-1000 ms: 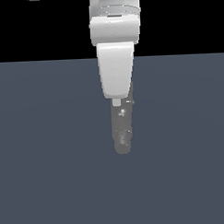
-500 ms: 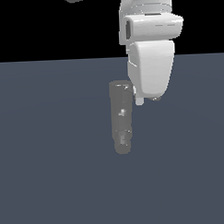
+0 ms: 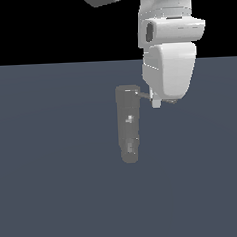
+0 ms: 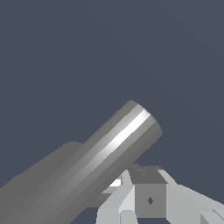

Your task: Turn on the faucet by rotating a designated handle.

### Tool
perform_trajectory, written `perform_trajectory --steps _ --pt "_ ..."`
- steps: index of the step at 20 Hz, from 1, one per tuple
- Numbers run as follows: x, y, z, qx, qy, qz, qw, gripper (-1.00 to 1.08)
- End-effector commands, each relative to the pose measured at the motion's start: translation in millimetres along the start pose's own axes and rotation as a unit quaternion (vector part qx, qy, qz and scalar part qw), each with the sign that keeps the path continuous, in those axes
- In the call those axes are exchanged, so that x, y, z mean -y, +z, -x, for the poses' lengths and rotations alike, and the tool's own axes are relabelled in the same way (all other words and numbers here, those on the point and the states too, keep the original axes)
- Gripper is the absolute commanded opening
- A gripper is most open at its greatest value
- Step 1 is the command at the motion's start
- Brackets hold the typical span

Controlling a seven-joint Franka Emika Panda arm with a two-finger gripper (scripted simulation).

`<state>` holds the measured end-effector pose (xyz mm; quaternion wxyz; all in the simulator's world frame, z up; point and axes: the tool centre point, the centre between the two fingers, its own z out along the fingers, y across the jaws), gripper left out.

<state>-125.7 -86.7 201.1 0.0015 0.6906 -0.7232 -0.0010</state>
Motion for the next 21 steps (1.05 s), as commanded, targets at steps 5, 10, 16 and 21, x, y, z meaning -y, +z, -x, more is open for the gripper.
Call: perform_trajectory --steps 5,10,16,21 --pt "19 0 -22 0.000 0.005 -0.002 1.0000 -1.00" --pt "33 0 -38 0.000 0.007 -0.002 1.0000 -1.00" --pt "48 0 -56 0.000 0.009 -0.002 1.0000 -1.00" --pt "59 0 -68 0.000 0.011 -0.002 0.9999 -1.00"
